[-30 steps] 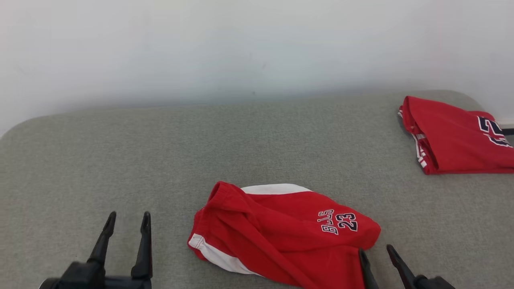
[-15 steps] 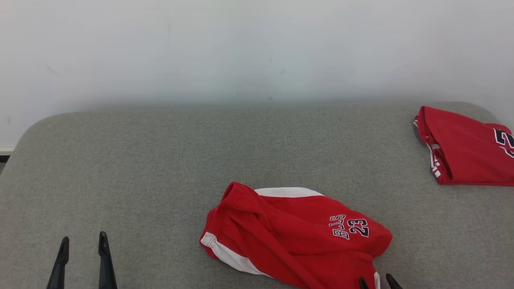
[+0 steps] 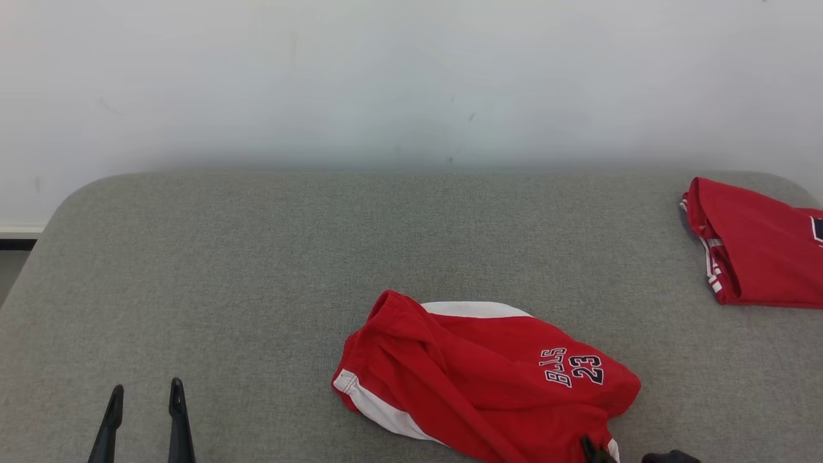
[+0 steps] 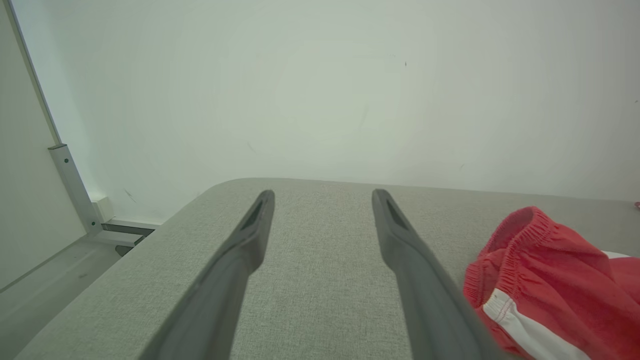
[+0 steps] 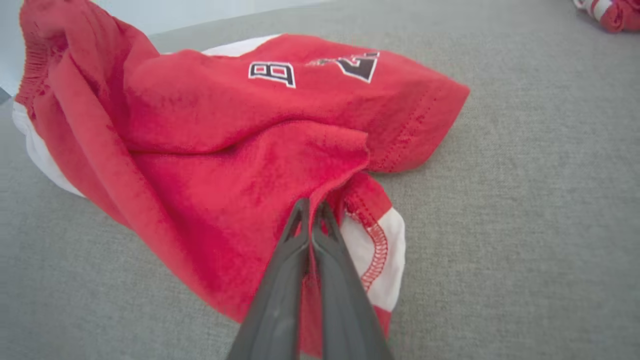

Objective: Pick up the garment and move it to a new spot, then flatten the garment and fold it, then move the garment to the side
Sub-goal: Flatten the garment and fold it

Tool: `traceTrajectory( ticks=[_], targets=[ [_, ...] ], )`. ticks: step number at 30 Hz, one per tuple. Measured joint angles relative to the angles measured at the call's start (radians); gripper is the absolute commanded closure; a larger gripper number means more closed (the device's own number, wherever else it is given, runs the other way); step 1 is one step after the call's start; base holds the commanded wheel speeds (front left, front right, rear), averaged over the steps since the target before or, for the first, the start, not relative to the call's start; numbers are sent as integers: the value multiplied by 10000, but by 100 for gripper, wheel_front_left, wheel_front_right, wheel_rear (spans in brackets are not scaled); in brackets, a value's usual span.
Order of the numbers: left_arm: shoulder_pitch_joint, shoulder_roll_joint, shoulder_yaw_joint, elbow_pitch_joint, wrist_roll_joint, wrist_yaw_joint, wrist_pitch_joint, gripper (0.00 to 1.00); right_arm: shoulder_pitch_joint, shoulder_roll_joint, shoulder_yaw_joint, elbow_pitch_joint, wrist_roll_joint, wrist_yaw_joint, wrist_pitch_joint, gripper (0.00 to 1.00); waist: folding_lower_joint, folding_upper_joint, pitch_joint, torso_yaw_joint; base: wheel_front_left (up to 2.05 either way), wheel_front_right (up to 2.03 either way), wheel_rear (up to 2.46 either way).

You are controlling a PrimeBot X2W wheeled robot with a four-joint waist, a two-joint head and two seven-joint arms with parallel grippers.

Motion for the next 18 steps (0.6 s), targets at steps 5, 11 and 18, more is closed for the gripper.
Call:
traceTrajectory(
  ticks=[5, 11, 18],
  targets=[
    [7, -84, 98, 84, 67, -127, 0, 0, -362, -228, 63, -725, 472, 0, -397, 100, 0, 0, 17, -73, 0, 0, 0],
    [-29, -192, 67, 244, 84, -240, 0, 0, -1412, -848, 504, -1845, 1001, 0, -117, 100, 0, 0, 69, -138, 0, 0, 0],
    [-409, -280, -242, 493, 171, -349, 0, 0, -3036, -1277, 372, -807, 1756, 0, 654, 100, 0, 0, 192, 122, 0, 0, 0]
  ],
)
